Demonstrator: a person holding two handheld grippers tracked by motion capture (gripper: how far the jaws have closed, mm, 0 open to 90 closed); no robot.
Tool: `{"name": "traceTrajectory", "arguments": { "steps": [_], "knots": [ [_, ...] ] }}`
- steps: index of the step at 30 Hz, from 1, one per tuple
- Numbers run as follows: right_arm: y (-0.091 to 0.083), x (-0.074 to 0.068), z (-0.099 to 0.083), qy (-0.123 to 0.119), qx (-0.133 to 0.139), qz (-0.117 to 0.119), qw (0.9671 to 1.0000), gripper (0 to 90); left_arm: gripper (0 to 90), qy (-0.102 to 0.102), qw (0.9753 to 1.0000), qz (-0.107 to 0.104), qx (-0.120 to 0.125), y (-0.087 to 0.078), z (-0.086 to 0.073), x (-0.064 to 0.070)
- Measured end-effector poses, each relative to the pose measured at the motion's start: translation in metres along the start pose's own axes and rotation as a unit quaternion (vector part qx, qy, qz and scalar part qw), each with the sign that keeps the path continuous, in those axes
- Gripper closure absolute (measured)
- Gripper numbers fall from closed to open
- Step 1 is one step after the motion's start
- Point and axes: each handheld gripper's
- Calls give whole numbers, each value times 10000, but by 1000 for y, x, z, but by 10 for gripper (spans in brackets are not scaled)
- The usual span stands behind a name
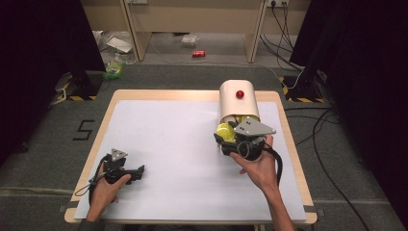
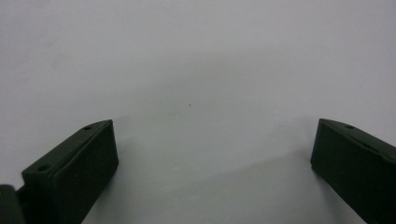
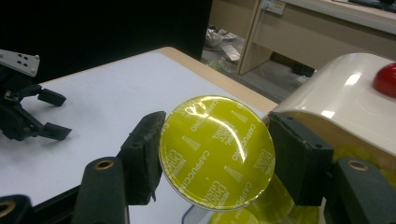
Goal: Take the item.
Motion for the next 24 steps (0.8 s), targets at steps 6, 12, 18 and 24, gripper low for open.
{"name": "traceTrajectory", "arguments": {
  "steps": [6,12,18,24],
  "knots": [
    [6,-9,3,-40,-9,100,9999,395,0,1,10000,0,0,0,0,0],
    [13,-18,6,-88,1,206,9997,395,0,1,10000,1,-1,0,0,0],
    [21,-31,8,-128,-34,325,9994,395,0,1,10000,1,-2,0,0,0],
    [30,-45,10,-221,-57,427,9988,395,0,0,10000,0,0,0,0,0]
  ]
}}
Point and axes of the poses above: each handheld gripper's, and its own axes: y roughly forward along the jaws, z roughly out of its top, x roughly to its right, and after that the axes turned 11 degrees about -z, right-handed
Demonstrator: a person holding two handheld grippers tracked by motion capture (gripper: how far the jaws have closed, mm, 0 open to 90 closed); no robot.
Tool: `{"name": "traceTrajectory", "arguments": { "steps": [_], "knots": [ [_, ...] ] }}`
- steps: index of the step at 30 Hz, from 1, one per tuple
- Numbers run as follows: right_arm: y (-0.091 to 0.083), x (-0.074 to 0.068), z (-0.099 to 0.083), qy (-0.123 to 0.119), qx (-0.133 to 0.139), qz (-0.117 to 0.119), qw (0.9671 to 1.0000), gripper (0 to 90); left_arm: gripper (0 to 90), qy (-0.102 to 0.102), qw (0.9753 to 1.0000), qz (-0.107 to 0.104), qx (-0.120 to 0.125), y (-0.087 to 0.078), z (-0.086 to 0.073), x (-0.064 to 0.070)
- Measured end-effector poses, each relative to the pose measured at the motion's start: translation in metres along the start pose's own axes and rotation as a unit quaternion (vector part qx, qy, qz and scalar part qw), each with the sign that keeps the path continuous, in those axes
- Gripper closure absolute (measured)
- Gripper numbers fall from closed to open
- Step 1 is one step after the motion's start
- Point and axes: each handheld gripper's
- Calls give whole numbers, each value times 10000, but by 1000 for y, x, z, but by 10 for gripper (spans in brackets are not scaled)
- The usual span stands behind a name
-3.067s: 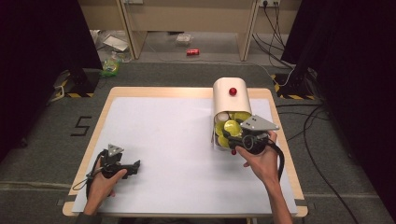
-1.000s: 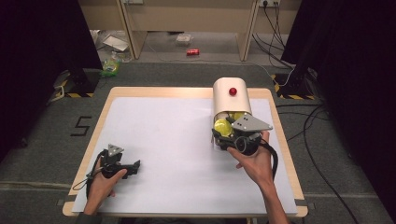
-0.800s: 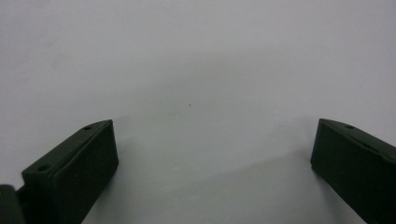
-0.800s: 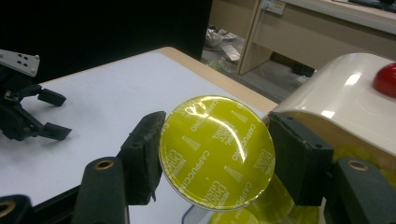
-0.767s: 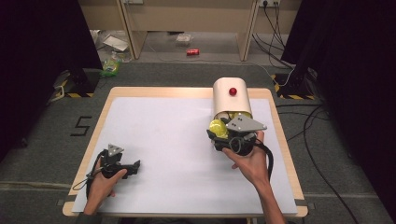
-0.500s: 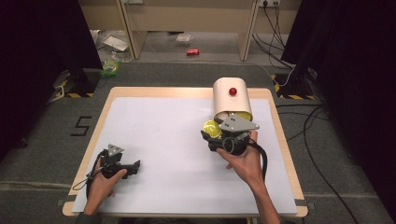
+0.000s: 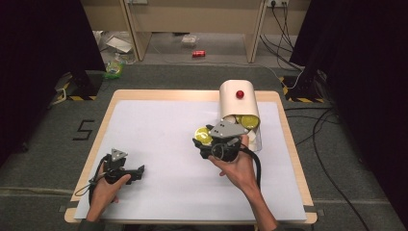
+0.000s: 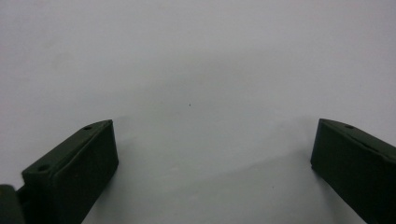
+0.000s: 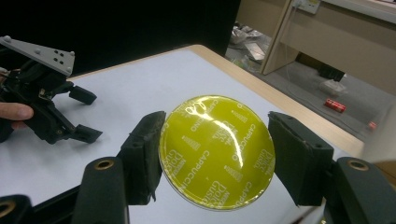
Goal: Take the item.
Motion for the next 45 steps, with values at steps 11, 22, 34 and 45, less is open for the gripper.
{"name": "traceTrajectory", "arguments": {
  "steps": [11,22,34,45],
  "knots": [
    [14,-24,-1,-225,-151,146,9995,395,0,-1,10000,-3,2,0,0,0],
    [22,-41,-8,-332,-263,188,9989,395,0,-2,10000,-7,0,0,0,0],
    [28,-49,-24,-349,-456,137,9983,395,0,-2,10000,-8,-1,0,0,0],
    [27,-51,-44,-329,-575,84,9978,395,0,-4,10000,-10,-1,0,0,0]
  ]
}}
Point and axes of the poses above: each handheld gripper's, and its own axes: y roughly forward along the jaws, z roughly out of its top, x roughly to its right, and after that the axes turned 11 degrees about -z, right-handed
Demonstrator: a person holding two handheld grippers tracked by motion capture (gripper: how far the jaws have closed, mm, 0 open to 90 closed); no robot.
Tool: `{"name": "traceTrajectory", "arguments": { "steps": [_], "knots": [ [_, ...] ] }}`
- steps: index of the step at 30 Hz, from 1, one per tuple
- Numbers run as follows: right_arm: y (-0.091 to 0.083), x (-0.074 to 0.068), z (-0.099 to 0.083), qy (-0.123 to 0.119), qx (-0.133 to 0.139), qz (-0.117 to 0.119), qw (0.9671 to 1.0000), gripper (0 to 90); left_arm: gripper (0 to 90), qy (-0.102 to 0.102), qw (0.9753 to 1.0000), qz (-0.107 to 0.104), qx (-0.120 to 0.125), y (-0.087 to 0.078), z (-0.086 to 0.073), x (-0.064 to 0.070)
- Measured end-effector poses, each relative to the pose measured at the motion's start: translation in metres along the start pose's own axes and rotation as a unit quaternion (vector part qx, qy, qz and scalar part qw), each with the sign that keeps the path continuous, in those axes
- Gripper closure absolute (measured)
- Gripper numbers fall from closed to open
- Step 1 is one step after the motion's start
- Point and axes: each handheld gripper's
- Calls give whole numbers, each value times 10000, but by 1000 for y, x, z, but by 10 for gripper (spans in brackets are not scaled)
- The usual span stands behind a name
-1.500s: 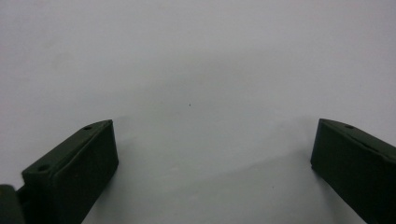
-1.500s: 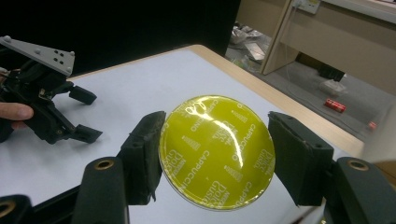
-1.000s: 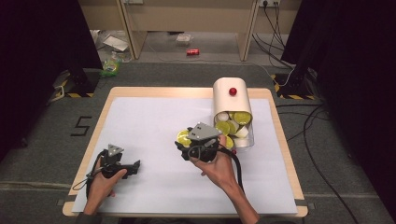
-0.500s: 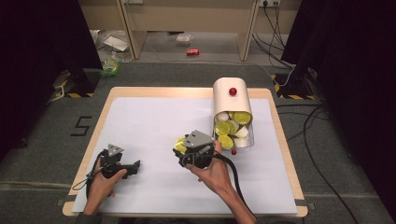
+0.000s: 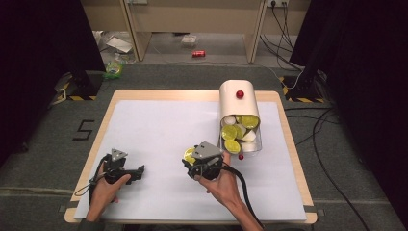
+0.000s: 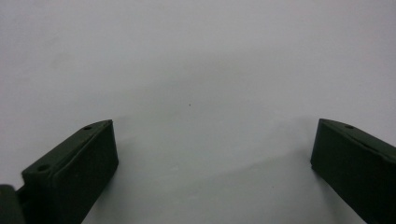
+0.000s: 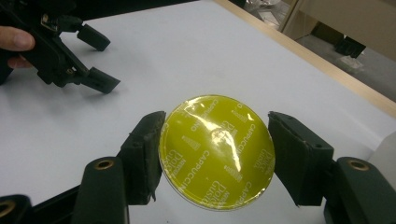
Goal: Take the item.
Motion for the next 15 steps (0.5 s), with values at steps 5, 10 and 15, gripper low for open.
{"name": "traceTrajectory", "arguments": {
  "steps": [5,10,15],
  "knots": [
    [6,-7,-5,-15,-53,31,10000,395,0,-1,10000,-2,-3,0,0,0],
    [15,-14,-11,-31,-148,63,9999,395,0,-2,10000,-2,-4,0,0,0],
    [23,-19,-17,5,-230,92,9997,395,0,-1,10000,-3,-4,0,0,0]
  ]
}}
Point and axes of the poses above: each handheld gripper's, and its own axes: y roughly forward along the jaws, z roughly out of its top, x roughly to its right, and after that the axes turned 11 degrees about -z, right-handed
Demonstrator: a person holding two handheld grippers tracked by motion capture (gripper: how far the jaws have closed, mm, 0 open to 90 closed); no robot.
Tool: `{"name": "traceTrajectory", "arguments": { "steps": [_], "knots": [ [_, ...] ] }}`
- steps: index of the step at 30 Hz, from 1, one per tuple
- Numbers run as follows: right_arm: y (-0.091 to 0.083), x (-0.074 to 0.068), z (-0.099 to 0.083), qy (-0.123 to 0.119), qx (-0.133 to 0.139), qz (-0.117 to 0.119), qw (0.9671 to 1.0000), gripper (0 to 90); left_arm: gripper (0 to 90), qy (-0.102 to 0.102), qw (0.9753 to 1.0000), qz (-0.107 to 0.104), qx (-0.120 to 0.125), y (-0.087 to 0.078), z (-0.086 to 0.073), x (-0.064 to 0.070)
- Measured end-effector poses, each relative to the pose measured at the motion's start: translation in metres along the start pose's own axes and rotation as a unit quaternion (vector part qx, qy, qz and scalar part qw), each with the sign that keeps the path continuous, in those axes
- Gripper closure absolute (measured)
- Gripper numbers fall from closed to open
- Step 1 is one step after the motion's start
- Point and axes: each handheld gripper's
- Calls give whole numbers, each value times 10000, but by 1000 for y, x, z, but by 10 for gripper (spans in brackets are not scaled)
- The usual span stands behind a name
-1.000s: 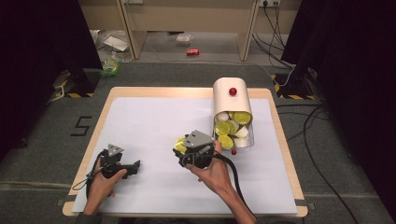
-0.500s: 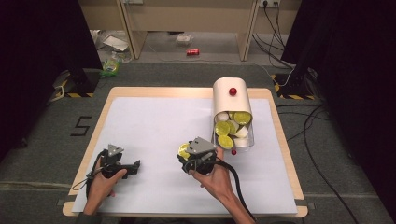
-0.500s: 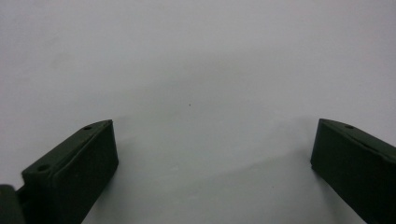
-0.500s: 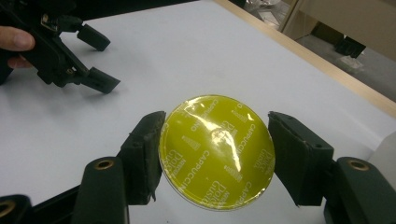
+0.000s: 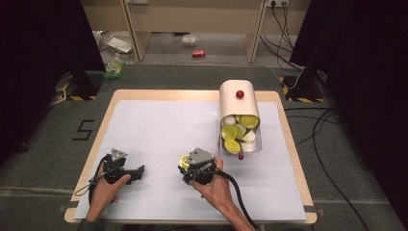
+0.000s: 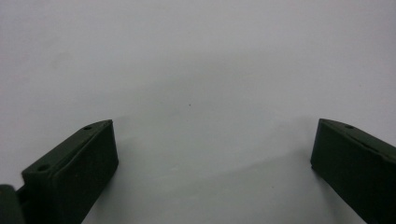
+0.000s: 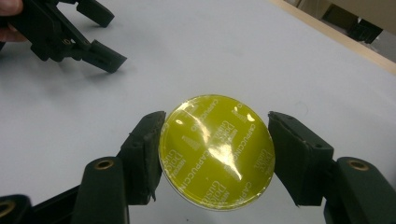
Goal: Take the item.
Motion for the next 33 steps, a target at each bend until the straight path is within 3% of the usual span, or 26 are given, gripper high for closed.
{"name": "traceTrajectory", "arguments": {
  "steps": [10,33],
  "knots": [
    [13,3,-13,175,-217,21,9996,395,0,-1,10000,0,1,0,0,0],
    [29,8,-27,228,-568,32,9981,394,0,-3,10000,-1,4,0,0,0]
  ]
}}
Point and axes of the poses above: each handheld gripper's, and its own axes: y roughly forward along the jaws, z roughly out of its top, x roughly to its right, and after that the axes turned 11 degrees about -z, right-handed
